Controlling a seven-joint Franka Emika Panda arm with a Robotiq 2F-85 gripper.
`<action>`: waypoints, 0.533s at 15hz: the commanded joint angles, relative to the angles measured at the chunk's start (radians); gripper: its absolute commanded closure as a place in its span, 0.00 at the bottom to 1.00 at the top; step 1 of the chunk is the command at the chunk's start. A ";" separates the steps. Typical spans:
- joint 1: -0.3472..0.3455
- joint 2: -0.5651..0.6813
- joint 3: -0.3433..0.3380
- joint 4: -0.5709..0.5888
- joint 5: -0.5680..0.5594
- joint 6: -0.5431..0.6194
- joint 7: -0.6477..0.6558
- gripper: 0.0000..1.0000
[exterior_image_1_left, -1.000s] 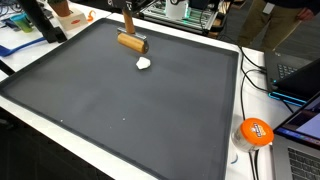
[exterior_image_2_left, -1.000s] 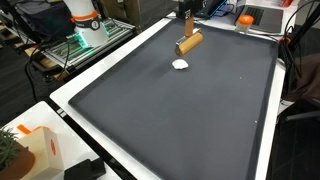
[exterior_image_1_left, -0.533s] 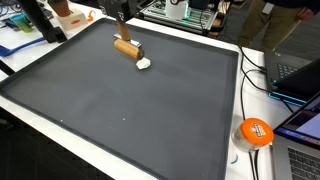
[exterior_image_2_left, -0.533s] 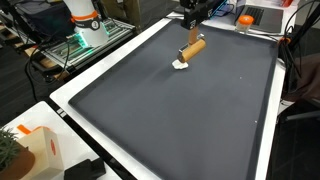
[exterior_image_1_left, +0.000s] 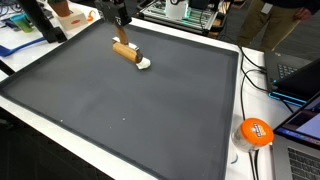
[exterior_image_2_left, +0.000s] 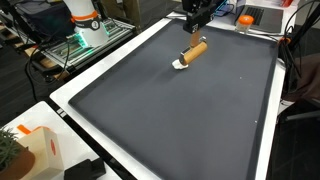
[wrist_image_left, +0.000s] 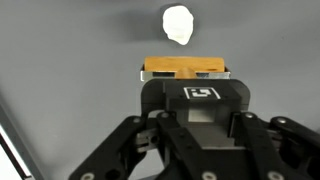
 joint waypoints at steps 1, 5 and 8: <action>0.002 0.063 -0.029 0.103 -0.006 -0.124 0.012 0.78; -0.004 0.126 -0.044 0.214 0.015 -0.254 0.004 0.78; -0.003 0.166 -0.047 0.278 0.034 -0.268 0.022 0.78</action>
